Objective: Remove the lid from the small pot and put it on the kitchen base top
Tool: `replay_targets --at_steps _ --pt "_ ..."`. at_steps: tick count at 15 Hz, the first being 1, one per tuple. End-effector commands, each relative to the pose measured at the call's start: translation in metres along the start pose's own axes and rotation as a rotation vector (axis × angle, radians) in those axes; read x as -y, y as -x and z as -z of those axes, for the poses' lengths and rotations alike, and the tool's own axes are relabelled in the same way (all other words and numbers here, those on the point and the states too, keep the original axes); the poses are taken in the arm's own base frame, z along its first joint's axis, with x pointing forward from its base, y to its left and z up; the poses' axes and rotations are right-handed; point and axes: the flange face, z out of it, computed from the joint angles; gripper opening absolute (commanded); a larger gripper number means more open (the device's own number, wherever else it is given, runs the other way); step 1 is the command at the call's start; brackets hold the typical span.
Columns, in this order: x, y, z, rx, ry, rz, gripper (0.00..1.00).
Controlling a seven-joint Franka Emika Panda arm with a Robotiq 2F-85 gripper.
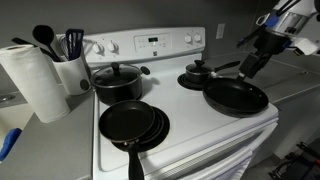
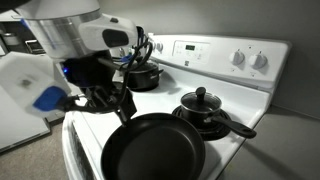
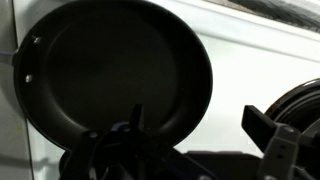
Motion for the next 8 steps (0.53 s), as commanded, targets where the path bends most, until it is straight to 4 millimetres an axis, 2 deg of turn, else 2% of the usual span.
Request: replay_targets --at_steps 1,2,5,8 --pt "-0.015 -0.048 -0.011 -0.028 0.021 -0.017 1.0" --pt "-0.004 -0.021 -0.001 -0.026 0.007 -0.011 1.0" --pt "-0.011 -0.041 -0.009 -0.022 0.011 -0.028 1.0" --pt "-0.011 -0.044 -0.01 -0.019 0.011 -0.029 1.0"
